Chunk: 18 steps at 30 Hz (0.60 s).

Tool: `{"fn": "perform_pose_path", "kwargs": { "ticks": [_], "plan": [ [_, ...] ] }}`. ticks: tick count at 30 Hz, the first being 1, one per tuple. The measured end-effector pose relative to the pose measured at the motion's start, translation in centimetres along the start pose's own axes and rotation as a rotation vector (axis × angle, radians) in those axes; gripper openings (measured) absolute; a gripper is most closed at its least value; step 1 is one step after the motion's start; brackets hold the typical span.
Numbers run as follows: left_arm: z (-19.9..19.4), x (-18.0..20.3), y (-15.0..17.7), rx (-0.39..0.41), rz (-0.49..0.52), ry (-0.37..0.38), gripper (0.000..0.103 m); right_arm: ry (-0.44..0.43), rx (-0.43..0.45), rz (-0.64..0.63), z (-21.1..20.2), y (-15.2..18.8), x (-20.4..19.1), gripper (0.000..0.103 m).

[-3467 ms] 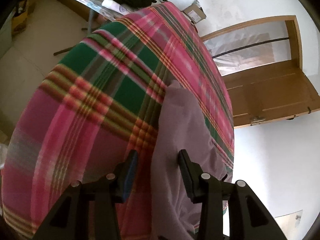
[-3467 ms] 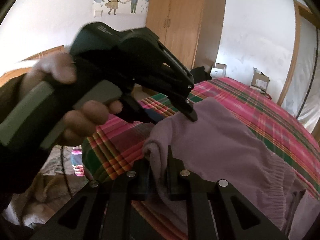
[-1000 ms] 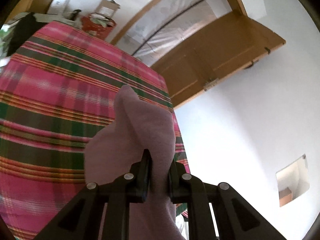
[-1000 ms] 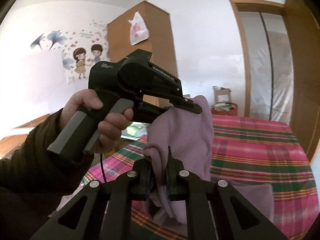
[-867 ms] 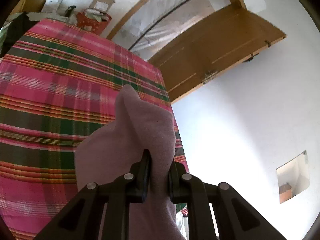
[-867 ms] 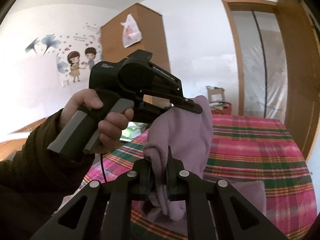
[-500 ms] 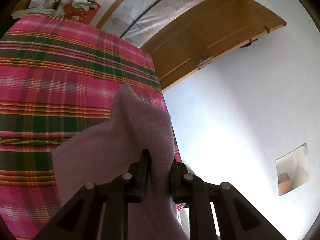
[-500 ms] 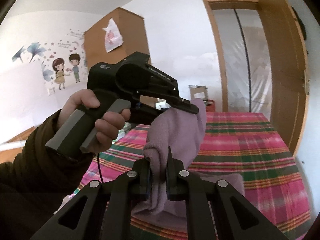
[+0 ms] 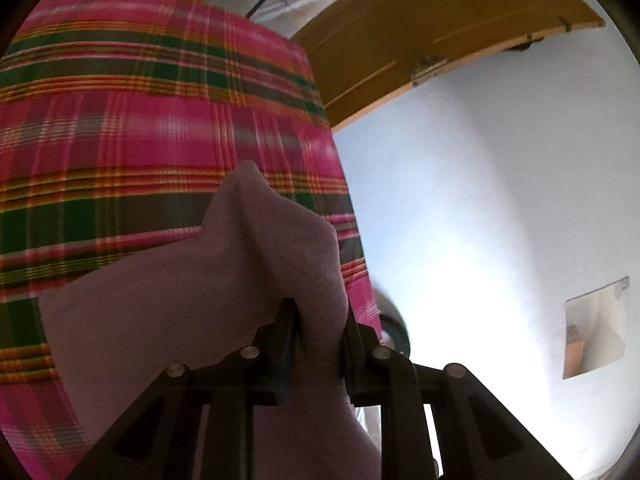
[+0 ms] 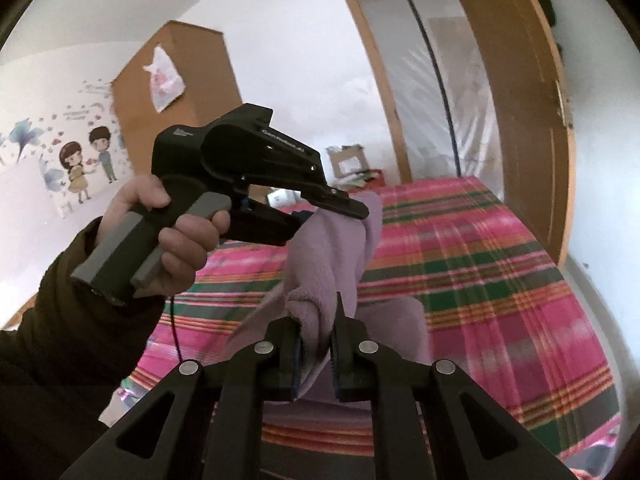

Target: Fold clothes

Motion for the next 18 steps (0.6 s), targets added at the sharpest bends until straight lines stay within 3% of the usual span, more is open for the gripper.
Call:
{"fn": "perform_pose_path", "kwargs": {
  "ticks": [11,18],
  "plan": [
    [5.6,-0.4,0.2,-0.087,0.0,-0.044,0.024,0.041,-0.077,0.14,0.8,3.9,5.2,0.011],
    [7.7,-0.7,0.6,-0.122,-0.001,-0.046,0.029,0.075,-0.121,0.165,1.0,5.9,6.7,0.011]
  ]
}}
Point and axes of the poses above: each gripper's, at about its wrist camera, not at the fingertips, and z roughly the way its jaws point, x to its right, y to its underside, the point moved 7 cm from there along z, roughly the way its jaws point, and after that the axes turned 11 degrees about -z, right-handed, at the moved point
